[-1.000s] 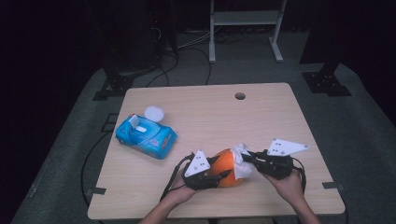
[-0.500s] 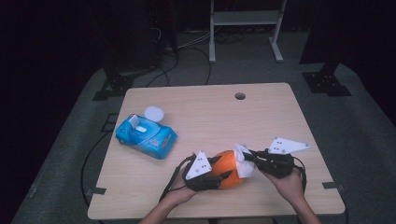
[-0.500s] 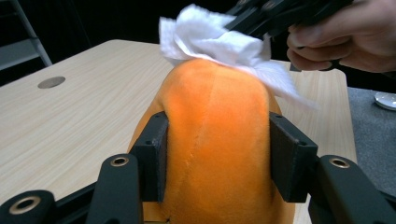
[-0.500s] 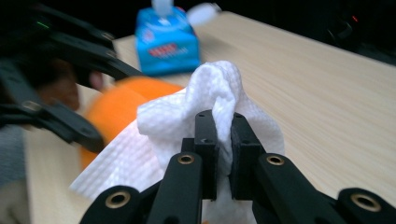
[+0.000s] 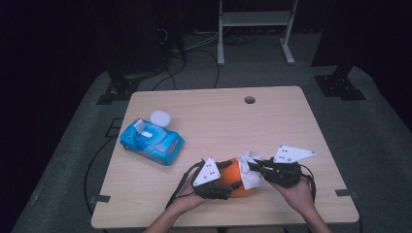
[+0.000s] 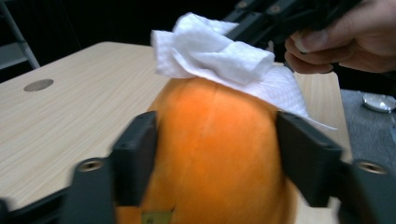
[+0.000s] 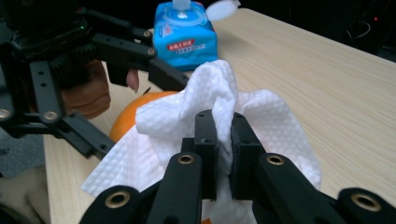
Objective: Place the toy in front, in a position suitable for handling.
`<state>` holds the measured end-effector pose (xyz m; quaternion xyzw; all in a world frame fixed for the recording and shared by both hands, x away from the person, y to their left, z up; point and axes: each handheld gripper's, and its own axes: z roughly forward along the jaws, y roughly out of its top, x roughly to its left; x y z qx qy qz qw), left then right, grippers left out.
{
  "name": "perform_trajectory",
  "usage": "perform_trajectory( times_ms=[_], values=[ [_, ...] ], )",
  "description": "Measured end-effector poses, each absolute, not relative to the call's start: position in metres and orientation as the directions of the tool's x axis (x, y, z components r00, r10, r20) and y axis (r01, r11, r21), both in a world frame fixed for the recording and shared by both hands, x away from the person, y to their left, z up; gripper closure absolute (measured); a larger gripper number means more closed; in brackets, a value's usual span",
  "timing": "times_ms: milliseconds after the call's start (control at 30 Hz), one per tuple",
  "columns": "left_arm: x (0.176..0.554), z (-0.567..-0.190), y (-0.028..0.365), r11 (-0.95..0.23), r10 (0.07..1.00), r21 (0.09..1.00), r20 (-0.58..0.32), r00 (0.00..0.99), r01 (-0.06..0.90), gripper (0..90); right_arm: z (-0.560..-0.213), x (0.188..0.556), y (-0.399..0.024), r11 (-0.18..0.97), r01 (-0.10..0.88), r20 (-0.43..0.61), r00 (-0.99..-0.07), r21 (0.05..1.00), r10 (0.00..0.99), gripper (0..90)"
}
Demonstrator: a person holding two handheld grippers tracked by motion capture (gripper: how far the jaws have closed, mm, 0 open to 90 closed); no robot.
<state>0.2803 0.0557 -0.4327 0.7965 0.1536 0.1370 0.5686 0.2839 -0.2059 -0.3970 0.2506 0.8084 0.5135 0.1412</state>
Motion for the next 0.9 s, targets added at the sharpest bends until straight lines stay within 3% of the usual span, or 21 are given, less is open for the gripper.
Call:
perform_trajectory(
  times_ms=[267, 333, 467, 600, 800, 900],
  values=[
    [0.294, -0.449, 0.065, -0.298, 0.376, 0.943, -0.024, 0.926, 0.146, 11.1, -0.402, 0.289, -0.217, 0.334, 0.295, 0.057, -0.82, 0.895, 0.57, 83.2],
    [0.296, -0.454, 0.065, -0.27, 0.381, 0.946, -0.068, 0.922, 0.181, 16.2, -0.402, 0.289, -0.217, 0.343, 0.291, 0.048, -0.819, 0.893, 0.571, 83.2],
    [0.287, -0.45, 0.058, -0.304, 0.412, 0.942, -0.001, 0.911, 0.139, 34.3, -0.392, 0.282, -0.213, 0.327, 0.249, 0.022, -0.825, 0.911, 0.565, 83.2],
    [0.282, -0.451, 0.052, -0.323, 0.417, 0.94, 0.04, 0.908, 0.108, 35.8, -0.39, 0.278, -0.206, 0.365, 0.216, -0.018, -0.84, 0.906, 0.542, 83.2],
    [0.285, -0.452, 0.054, -0.302, 0.427, 0.945, 0.015, 0.904, 0.127, 34.6, -0.406, 0.293, -0.229, 0.327, 0.309, 0.054, -0.795, 0.893, 0.604, 83.3],
    [0.286, -0.453, 0.055, -0.295, 0.427, 0.945, 0.002, 0.904, 0.138, 33.8, -0.402, 0.29, -0.229, 0.311, 0.301, 0.058, -0.796, 0.901, 0.603, 83.2]
  ],
)
